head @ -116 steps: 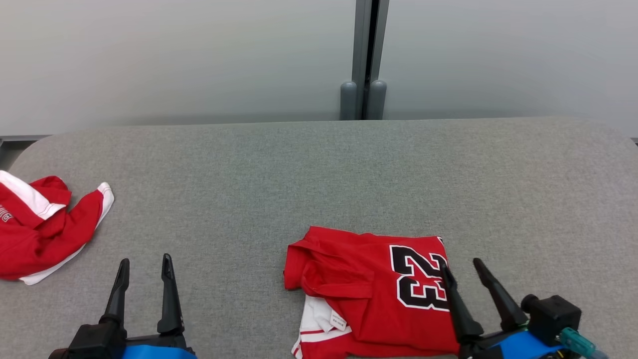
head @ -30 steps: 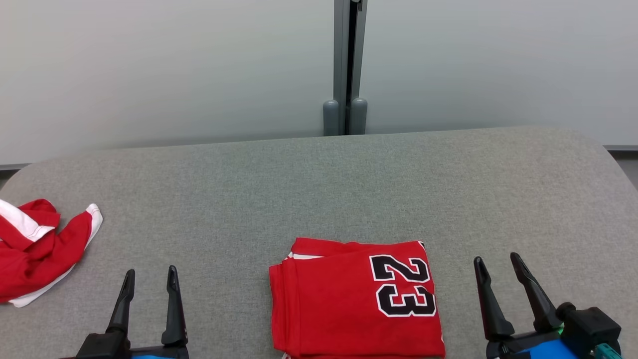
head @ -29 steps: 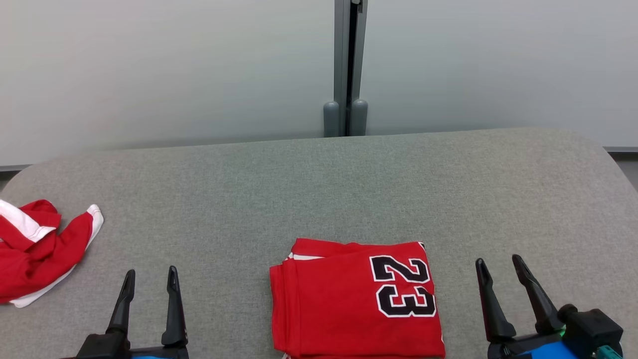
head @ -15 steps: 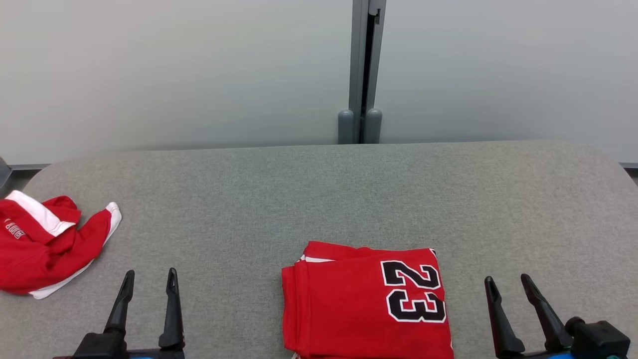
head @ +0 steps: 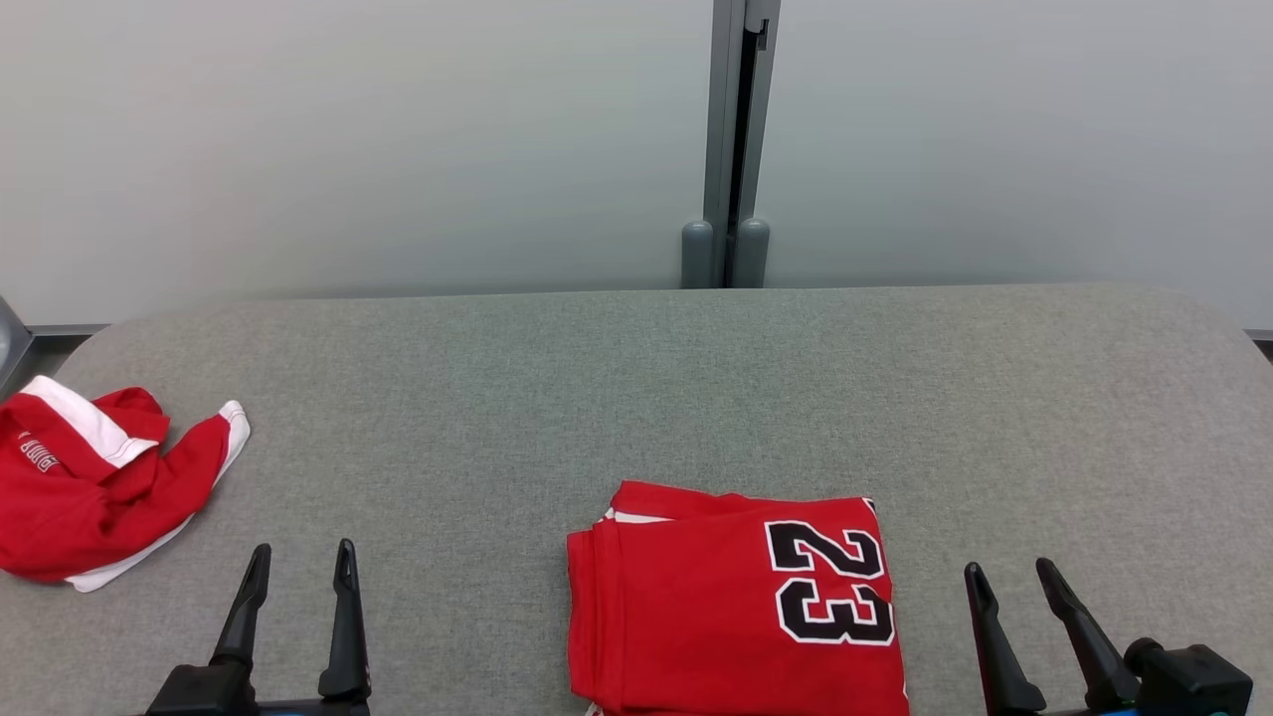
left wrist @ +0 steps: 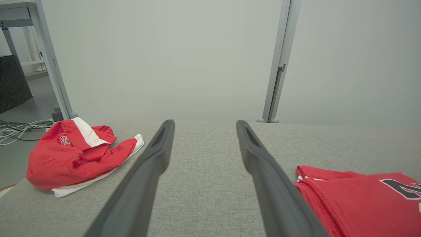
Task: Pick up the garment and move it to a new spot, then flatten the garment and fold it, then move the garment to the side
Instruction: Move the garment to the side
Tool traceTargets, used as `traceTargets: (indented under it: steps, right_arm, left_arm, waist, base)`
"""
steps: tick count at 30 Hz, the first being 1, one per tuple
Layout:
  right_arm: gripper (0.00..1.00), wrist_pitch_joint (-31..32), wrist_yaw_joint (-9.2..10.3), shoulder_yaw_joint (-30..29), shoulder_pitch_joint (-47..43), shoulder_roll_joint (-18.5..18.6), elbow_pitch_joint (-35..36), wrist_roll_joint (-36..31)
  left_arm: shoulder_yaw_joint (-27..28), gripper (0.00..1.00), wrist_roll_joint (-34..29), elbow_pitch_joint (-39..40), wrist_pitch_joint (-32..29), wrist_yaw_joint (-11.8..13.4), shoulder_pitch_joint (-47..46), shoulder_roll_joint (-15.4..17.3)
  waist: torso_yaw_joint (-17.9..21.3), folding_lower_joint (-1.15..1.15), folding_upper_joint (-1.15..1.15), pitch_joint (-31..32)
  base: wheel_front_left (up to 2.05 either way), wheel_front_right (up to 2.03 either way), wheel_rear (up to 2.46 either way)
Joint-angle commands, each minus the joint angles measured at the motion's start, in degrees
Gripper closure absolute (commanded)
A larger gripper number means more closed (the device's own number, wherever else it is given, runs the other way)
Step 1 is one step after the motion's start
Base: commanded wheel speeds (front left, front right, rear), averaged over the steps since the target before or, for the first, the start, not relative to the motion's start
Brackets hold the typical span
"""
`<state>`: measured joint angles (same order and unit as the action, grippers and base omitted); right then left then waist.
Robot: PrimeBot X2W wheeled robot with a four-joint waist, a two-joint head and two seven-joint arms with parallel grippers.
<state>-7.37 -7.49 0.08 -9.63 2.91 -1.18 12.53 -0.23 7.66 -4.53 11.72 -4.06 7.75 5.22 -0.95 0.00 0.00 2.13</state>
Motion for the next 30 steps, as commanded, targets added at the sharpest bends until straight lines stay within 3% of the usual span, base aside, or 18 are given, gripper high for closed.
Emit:
traceTargets:
  steps: [1,14,19,30]
  right_arm:
    - [0.00,0.09,-0.02,0.09,-0.75,0.00,-0.09,-0.04]
    - [0.00,0.46,-0.01,0.27,-0.50,0.00,-0.38,-0.36]
    - [0.00,1.10,-0.02,1.50,4.03,0.00,-1.38,-1.13]
    - [0.00,5.87,-0.01,2.71,15.67,0.03,-12.65,-2.15]
  left_arm:
    - [-0.01,0.00,0.27,0.16,0.01,0.25,0.14,0.32]
    - [-0.39,0.00,0.80,-0.51,0.38,0.83,-0.12,0.59]
    - [-0.32,0.00,1.17,-0.65,0.64,1.09,-0.47,0.62]
    - [-1.54,0.00,1.41,-0.89,1.00,1.14,-2.69,0.66]
  waist:
    - [-0.01,0.00,0.00,-0.01]
    - [-0.20,0.00,0.00,-0.09]
    - [0.03,0.00,0.00,-0.56]
    - [-2.68,0.00,0.00,-3.57]
  base:
    - [0.00,0.00,0.00]
    - [0.00,0.00,0.00]
    - [0.00,0.00,0.00]
    - [0.00,0.00,0.00]
